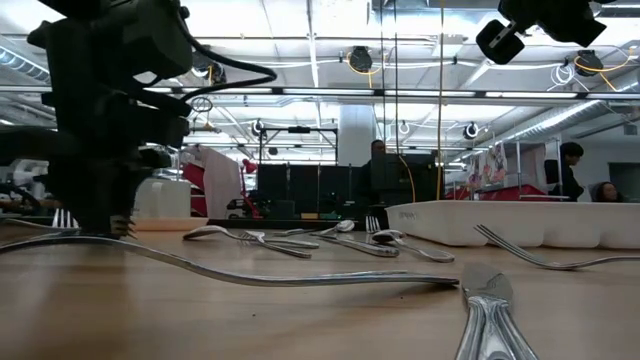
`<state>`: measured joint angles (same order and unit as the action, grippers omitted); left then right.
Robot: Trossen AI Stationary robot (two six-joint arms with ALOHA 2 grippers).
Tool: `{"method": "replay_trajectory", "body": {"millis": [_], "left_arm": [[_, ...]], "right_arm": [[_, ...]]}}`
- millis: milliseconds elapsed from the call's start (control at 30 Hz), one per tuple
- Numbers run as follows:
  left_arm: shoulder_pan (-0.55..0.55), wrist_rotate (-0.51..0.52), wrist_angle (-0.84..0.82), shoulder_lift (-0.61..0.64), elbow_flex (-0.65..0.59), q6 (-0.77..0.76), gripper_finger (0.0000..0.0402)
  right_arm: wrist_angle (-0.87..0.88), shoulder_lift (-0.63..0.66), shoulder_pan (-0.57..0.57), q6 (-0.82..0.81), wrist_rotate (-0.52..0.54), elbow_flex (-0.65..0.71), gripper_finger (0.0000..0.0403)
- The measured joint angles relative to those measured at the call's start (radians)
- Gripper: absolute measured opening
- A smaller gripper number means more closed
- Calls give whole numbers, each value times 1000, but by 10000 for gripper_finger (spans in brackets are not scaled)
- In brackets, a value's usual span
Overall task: Sort silverware
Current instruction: Put the silver fork into the silverware rack
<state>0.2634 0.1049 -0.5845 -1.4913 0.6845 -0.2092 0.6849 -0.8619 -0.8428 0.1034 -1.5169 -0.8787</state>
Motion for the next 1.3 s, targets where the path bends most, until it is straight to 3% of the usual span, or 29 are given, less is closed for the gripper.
{"method": "replay_trajectory", "body": {"millis": [133,200,533,667,833,900,1067,1300], "left_arm": [[-1,4,-4,22,16,-25,13],[-1,8,-7,29,34,-43,12],[-73,53,-78,99,163,-272,10],[-153,74,-12,169,222,-380,9],[-279,152,220,264,265,-436,9],[-347,174,359,291,267,-435,9],[-489,44,757,241,268,-502,8],[-567,-40,1193,12,268,-649,8]], "right_arm": [[0,0,0,10,1,0,52],[0,0,0,11,11,0,52],[-13,-1,0,6,256,0,52],[-54,-1,0,-67,482,0,45],[-106,-1,0,-217,855,0,27],[-136,5,-1,-278,937,0,17],[-226,70,-8,-371,926,0,2],[-282,260,-35,-460,917,0,1]]}}
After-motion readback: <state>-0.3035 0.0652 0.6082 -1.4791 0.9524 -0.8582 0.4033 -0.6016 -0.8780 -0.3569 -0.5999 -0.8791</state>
